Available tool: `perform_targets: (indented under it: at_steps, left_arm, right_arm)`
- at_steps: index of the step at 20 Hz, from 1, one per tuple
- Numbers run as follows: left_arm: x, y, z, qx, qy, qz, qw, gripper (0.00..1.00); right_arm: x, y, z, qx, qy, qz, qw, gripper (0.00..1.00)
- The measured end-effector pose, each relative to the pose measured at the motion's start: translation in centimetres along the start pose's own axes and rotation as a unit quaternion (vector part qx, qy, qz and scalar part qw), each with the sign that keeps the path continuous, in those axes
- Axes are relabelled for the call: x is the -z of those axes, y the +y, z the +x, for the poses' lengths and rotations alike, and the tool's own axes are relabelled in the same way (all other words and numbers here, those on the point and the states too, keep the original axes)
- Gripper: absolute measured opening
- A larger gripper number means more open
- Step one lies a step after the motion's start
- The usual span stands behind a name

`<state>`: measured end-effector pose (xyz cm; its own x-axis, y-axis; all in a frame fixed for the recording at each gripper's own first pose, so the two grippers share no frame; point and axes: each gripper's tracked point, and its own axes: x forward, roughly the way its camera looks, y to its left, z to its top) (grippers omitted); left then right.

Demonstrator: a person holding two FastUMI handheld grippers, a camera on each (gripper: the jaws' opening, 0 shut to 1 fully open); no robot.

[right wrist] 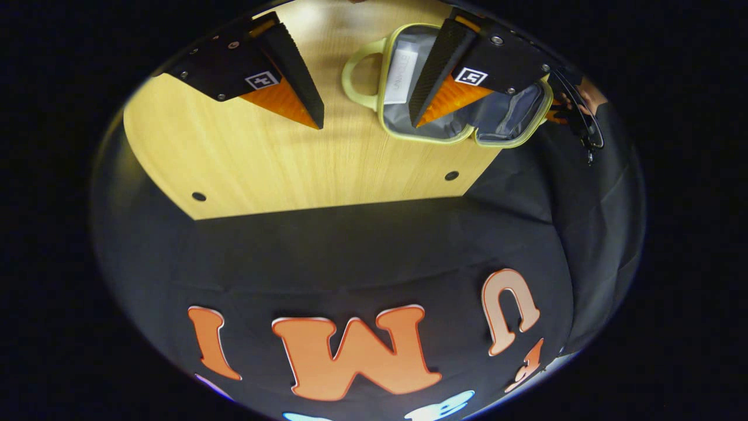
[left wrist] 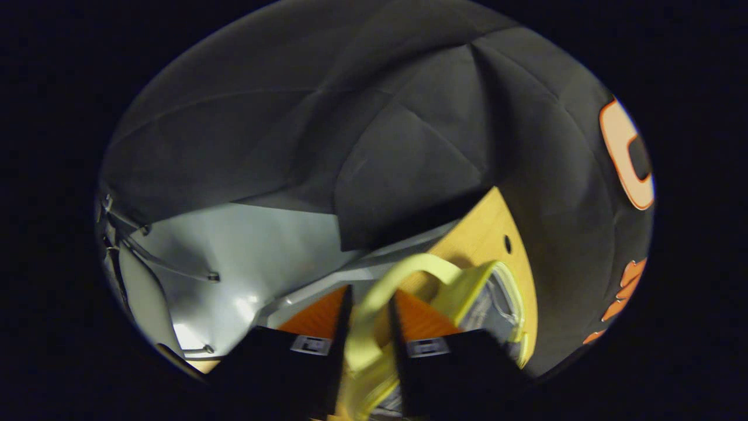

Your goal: First open the suitcase, pack the skin care products into it, and then close the suitcase.

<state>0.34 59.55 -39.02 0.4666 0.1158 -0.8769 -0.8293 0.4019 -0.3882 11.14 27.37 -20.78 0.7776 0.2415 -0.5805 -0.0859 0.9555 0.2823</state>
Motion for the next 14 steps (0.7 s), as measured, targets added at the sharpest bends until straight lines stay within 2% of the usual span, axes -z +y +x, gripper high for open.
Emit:
perform_targets:
  at_steps: [1,2,3,4,6,9,11,14]
  left_arm:
    - [0.0,-0.3,-0.8,0.011,-0.004,-0.001,1.000,0.31]
    - [-0.1,-0.3,-0.7,0.012,-0.009,0.004,1.000,0.31]
    - [0.0,-0.3,-1.8,0.012,-0.007,0.020,1.000,0.18]
    - [-0.3,-0.3,-2.6,0.011,-0.014,0.038,0.999,0.18]
    - [-0.2,-1.2,-3.0,0.008,-0.023,0.072,0.997,0.08]
    - [-1.1,-2.5,-4.7,-0.003,-0.062,0.120,0.991,0.08]
    - [-0.9,-3.4,-6.0,-0.018,-0.075,0.144,0.987,0.08]
    - [-2.3,-5.3,-8.9,-0.020,-0.124,0.198,0.972,0.08]
  right_arm:
    - [-0.8,-0.9,-0.5,0.008,-0.011,-0.006,1.000,0.94]
    - [-1.5,-1.5,-0.7,0.012,-0.020,-0.011,1.000,0.94]
    - [-2.0,-2.2,-1.0,0.019,-0.027,-0.014,0.999,0.94]
    - [-2.5,-2.6,-1.1,0.020,-0.033,-0.013,0.999,0.94]
    - [-2.8,-3.3,-1.5,0.018,-0.032,0.001,0.999,0.94]
    - [-4.6,-4.4,-2.6,0.007,-0.051,0.041,0.998,0.94]
    - [-5.8,-5.4,-2.9,0.008,-0.073,0.046,0.996,0.94]
    - [-7.3,-5.7,-3.5,-0.008,-0.085,0.058,0.995,0.94]
